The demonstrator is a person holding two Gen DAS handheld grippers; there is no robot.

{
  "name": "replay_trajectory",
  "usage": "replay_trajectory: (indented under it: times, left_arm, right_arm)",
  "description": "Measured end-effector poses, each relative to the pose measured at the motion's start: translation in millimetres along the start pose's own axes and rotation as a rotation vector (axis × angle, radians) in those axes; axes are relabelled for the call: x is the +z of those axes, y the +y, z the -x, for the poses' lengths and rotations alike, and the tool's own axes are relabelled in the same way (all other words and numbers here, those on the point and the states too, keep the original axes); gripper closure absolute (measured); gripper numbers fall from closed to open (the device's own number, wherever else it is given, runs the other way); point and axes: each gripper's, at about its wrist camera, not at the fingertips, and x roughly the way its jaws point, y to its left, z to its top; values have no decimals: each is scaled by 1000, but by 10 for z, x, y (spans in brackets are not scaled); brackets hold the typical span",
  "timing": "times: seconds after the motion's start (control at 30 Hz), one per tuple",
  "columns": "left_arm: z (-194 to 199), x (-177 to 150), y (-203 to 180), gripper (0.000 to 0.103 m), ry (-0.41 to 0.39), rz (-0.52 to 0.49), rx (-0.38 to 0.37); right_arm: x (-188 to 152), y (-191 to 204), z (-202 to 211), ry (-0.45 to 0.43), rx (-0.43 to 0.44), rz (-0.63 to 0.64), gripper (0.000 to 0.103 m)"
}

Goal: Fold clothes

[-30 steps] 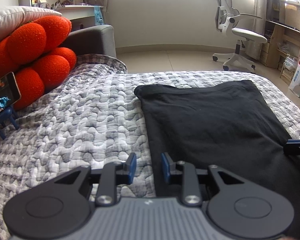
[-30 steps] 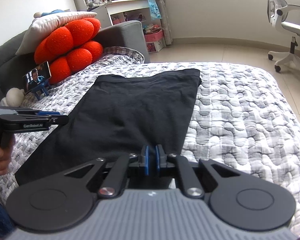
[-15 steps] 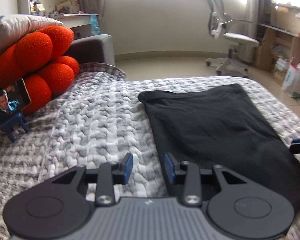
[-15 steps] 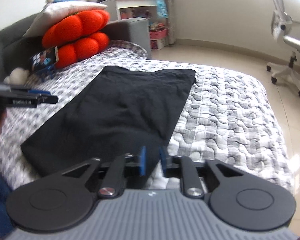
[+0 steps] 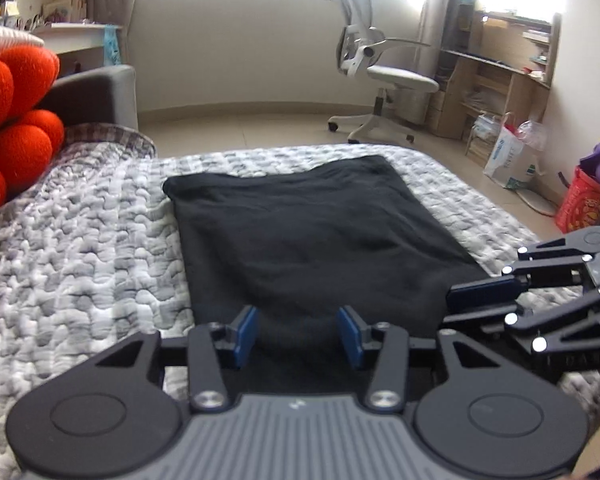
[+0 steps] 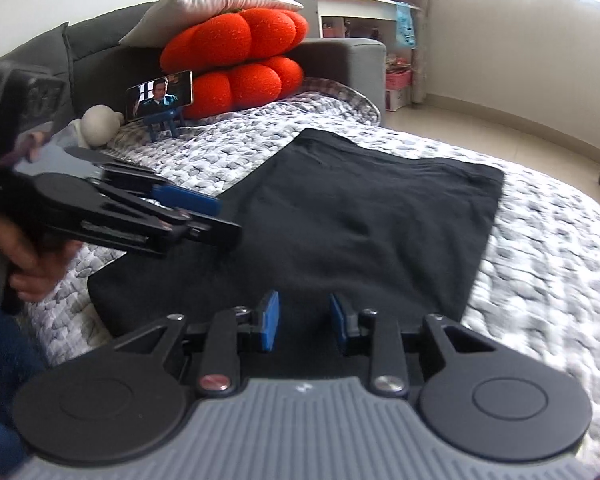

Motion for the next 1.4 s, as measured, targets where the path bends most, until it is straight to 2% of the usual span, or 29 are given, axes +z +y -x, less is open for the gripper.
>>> replay_trajectory:
  times: [0.1, 0.27, 0.33, 0.5, 0.6, 0.67, 0.77, 0.8, 0.83, 1.07, 1.4]
  left_arm:
    - [-110, -44, 17, 54, -3, 13, 30]
    - [-112, -71, 54, 53, -30, 20, 25]
    - [-94, -66, 81, 53, -27, 28, 27]
    - [-6, -110, 176, 53, -21, 31, 30]
    - [60, -153, 217, 53, -2, -8, 94]
    - [126, -193, 270, 53, 3, -15, 111]
    - [235, -243, 336, 53, 13, -20, 97]
    - [270, -255, 350, 53, 14, -26, 99]
    - [308, -260, 367, 53, 13, -19, 94]
    - [544, -294, 456, 53, 4, 28, 54]
    - [752, -433, 422, 53, 31, 40, 48]
  right_arm:
    - [17, -44, -68, -7, 7, -25, 70]
    - [46, -117, -181, -20, 19, -67, 72]
    - [28, -156, -135, -19, -6, -80, 77]
    - [-77, -325, 32, -38, -49, -137, 77]
    - [-144, -420, 123, -51, -65, -172, 77]
    - [-178, -428, 181, -56, -88, -175, 77]
    - [-222, -377, 322, -55, -100, -154, 76]
    - [-237, -360, 369, -55, -104, -147, 69]
    - [-252, -343, 417, -54, -108, -140, 68]
    - [-355, -224, 745, -52, -136, -91, 66]
    - [-488, -34, 806, -30, -79, -11, 65]
